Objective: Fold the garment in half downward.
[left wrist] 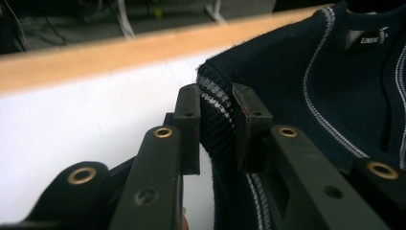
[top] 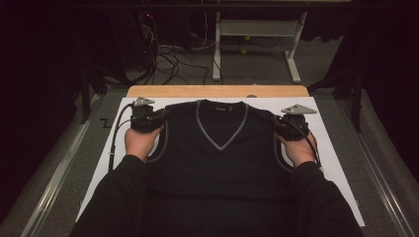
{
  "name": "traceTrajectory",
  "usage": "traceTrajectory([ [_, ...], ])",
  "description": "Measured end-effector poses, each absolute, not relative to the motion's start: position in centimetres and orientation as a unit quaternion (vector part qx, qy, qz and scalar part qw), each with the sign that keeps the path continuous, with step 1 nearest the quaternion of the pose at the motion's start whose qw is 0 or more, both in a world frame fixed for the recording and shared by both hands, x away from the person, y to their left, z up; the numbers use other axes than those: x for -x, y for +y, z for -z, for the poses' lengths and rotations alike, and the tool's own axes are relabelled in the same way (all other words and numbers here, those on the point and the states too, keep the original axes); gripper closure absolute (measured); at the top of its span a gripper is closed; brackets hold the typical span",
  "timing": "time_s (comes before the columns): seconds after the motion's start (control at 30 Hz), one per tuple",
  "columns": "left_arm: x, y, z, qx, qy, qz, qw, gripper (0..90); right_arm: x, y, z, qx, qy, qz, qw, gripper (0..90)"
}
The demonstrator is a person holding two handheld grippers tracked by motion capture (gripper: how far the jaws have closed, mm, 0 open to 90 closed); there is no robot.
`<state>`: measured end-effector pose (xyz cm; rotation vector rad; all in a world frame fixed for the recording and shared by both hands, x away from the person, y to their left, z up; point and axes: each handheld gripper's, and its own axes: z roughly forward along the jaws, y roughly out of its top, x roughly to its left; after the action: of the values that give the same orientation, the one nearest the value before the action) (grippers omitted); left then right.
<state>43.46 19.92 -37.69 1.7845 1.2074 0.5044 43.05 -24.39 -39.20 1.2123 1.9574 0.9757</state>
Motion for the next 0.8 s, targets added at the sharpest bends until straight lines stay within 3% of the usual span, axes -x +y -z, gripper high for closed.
traceTrajectory([
  [0.33, -43.9, 20.1, 33.8, -0.699, 0.476, -0.234, 0.480, 71.3, -43.8, -24.4, 34.1, -0.444, 0.716, -0.408, 0.352, 78.8],
  [0.57, -43.5, 20.2, 35.1, -0.709, 0.473, -0.212, 0.478, 71.2, -43.5, -24.3, 34.8, -0.441, 0.725, -0.407, 0.339, 78.2],
  [0.8, -40.6, 20.7, 36.7, -0.720, 0.459, -0.200, 0.481, 71.2, -41.3, -24.6, 36.6, -0.427, 0.737, -0.409, 0.327, 78.2],
])
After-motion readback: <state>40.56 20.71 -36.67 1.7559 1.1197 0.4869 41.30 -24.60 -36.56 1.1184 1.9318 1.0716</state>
